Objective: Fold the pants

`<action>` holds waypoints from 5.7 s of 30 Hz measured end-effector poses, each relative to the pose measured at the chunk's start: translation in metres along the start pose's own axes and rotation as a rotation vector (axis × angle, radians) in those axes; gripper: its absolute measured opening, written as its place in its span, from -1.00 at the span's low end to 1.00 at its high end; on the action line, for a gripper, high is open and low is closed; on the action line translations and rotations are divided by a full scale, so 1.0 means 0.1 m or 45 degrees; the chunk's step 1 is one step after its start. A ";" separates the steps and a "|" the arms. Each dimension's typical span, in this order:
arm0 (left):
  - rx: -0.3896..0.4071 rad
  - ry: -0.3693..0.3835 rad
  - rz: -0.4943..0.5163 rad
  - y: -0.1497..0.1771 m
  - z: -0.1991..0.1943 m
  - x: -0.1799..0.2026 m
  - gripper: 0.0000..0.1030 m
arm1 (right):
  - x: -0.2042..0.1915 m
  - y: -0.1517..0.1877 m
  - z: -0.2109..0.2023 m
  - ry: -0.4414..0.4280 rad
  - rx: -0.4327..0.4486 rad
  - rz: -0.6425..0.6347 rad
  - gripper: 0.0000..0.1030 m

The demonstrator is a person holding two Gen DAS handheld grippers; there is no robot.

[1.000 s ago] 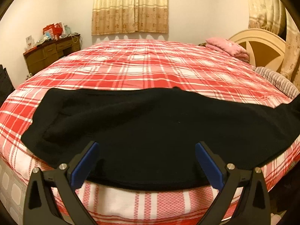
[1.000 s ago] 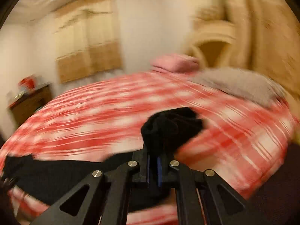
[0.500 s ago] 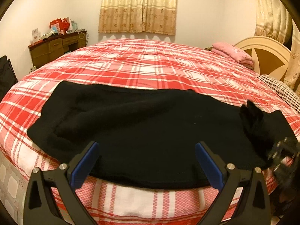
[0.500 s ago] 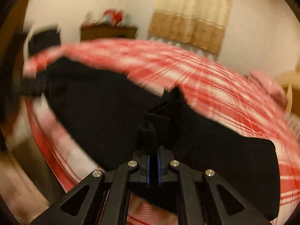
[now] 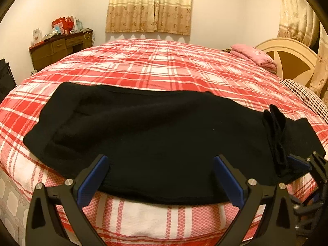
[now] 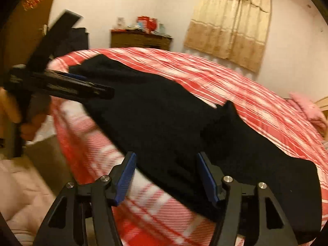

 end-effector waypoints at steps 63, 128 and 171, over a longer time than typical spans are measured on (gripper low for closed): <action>-0.082 0.211 0.333 0.01 0.45 1.95 1.00 | 2.16 0.47 -0.14 0.660 -0.136 0.589 -0.12; 0.033 -0.490 -0.381 -0.21 -0.08 -1.06 0.50 | 2.17 0.61 -0.23 0.624 -0.019 0.654 0.06; 0.348 0.047 0.261 -0.61 -0.48 0.81 -0.62 | 2.15 0.61 -0.21 0.628 -0.018 0.652 0.06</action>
Point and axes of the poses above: each gripper's, at about its wrist camera, not at the fingertips, and z roughly the way its jaws point, x to its right, y to its underside, the point moved 5 cm from there along z, roughly the way its jaws point, and after that the axes turned 1 degree about y, right-handed, at the moved point
